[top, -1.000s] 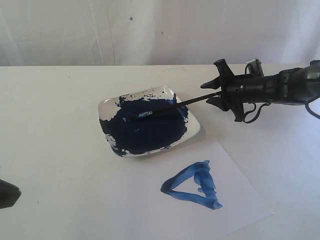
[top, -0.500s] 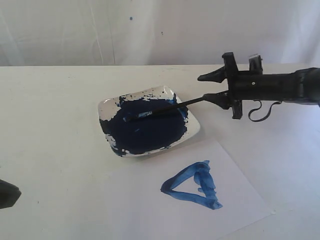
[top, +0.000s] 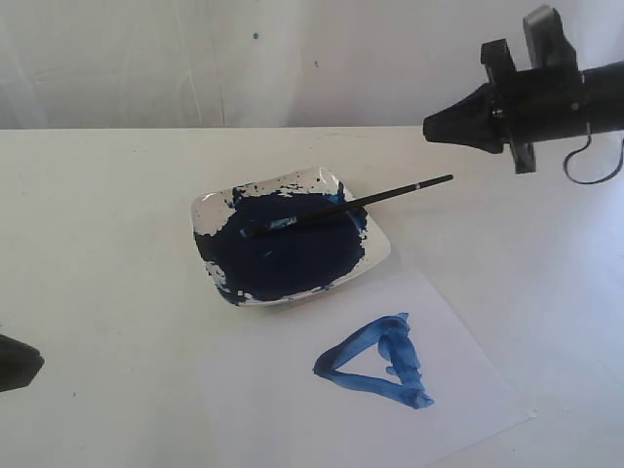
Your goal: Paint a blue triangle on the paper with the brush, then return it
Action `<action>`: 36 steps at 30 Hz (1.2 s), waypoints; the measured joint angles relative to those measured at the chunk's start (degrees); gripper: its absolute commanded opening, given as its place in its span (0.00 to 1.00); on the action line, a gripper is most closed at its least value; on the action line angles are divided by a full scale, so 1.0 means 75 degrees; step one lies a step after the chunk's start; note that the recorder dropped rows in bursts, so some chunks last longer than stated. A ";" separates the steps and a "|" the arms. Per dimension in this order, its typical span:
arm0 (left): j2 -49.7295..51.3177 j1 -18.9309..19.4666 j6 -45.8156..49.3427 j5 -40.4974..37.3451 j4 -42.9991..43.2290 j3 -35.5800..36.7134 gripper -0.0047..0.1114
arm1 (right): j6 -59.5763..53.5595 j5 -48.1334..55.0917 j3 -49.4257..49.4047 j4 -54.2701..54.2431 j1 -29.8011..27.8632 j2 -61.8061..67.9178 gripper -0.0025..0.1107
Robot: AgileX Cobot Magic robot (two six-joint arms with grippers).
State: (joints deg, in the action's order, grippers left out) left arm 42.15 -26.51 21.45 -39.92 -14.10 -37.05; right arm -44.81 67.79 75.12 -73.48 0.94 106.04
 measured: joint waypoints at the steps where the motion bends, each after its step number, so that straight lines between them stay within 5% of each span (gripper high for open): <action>1: 0.0000 0.0000 0.0000 0.0007 0.0000 0.0000 0.04 | -0.0038 -0.0215 -0.0186 0.0490 0.0000 -0.0418 0.02; 6: 0.0000 0.0000 0.0015 0.0019 0.0020 0.0000 0.04 | -0.0258 -0.2206 -0.1477 0.2536 0.0059 -0.2511 0.02; 14: 0.0000 0.0000 0.0029 0.0019 0.0020 0.0000 0.04 | -0.0442 -0.4833 -0.3225 0.2861 0.0137 -0.5084 0.02; 36: 0.0000 0.0000 0.0029 0.0019 0.0020 0.0000 0.04 | -0.0349 -0.5081 -0.3490 0.2876 0.0173 -0.6447 0.02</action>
State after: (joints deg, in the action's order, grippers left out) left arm 42.15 -26.51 21.66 -39.78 -13.95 -37.05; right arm -47.43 29.69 48.94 -51.91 2.24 57.69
